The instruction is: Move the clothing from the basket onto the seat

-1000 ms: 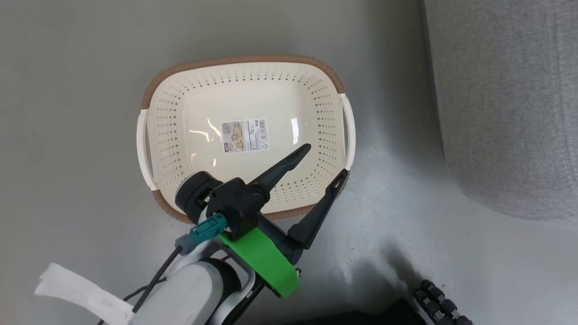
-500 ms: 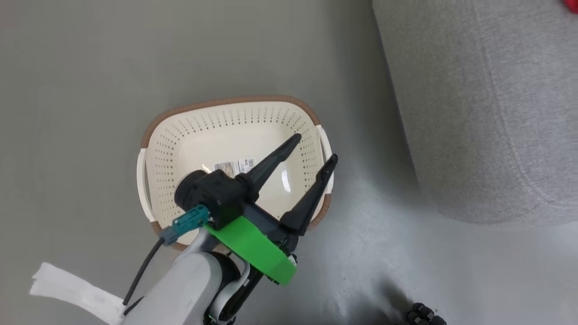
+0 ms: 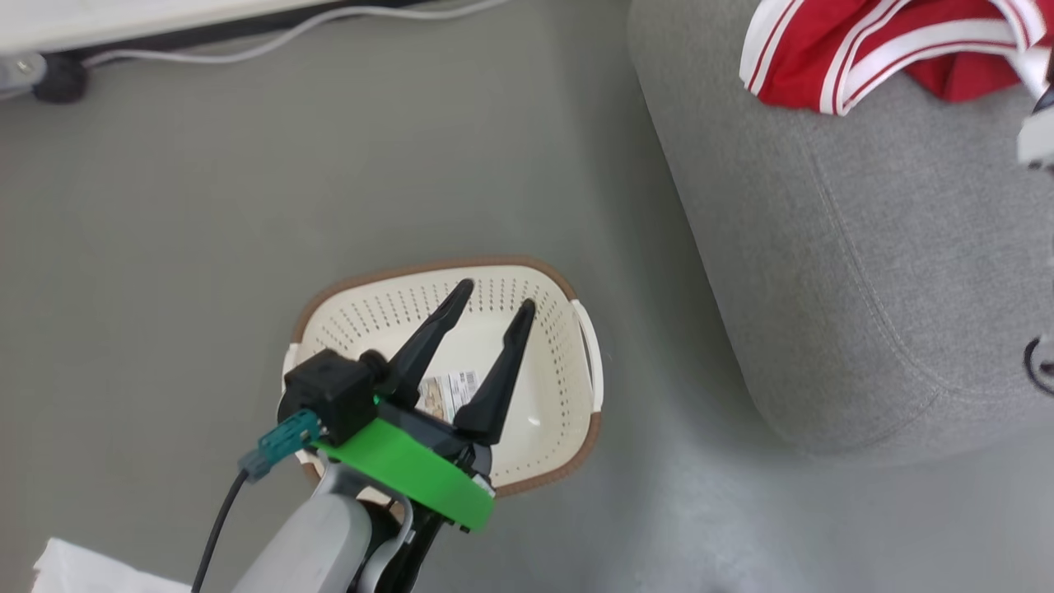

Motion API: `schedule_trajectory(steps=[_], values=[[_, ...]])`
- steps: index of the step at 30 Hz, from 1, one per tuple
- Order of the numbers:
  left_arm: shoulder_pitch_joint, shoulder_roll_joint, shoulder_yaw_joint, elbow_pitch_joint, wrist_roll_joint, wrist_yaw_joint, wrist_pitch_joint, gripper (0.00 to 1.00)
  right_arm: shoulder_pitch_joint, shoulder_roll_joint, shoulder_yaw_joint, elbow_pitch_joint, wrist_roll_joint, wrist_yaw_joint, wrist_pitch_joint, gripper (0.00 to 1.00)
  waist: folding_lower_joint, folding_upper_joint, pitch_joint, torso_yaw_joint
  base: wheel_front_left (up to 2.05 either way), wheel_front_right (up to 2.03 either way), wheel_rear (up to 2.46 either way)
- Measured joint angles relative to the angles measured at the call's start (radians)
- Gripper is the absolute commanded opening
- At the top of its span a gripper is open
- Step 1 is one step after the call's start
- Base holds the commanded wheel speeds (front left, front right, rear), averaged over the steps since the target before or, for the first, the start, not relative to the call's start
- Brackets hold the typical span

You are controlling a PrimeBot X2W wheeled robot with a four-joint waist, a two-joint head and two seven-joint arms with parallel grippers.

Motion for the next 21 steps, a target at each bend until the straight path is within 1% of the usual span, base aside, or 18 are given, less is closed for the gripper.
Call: schedule_trajectory(steps=[7,14,16,21], values=[[0.076,0.006,0.044,0.039,-0.029,0.036,-0.035,1.00,0.139,0.050,0.032,-0.085,-0.015,0.000,-0.012,1.00,0.0000,0.0000,-0.097,0.028,0.00,0.00,0.00],[0.148,0.019,0.098,0.063,-0.035,0.085,-0.057,1.00,0.285,0.119,0.066,-0.167,-0.019,-0.001,-0.016,1.00,0.0000,0.0000,-0.190,0.079,0.00,0.00,0.00],[0.169,0.028,0.114,0.069,-0.034,0.102,-0.062,1.00,0.324,0.138,0.075,-0.189,-0.024,-0.010,-0.016,1.00,0.0000,0.0000,-0.216,0.096,0.00,0.00,0.00],[0.218,0.071,0.150,0.086,-0.023,0.131,-0.069,1.00,0.417,0.174,0.102,-0.210,-0.030,-0.010,-0.017,1.00,0.0000,0.0000,-0.283,0.141,0.00,0.00,0.00]])
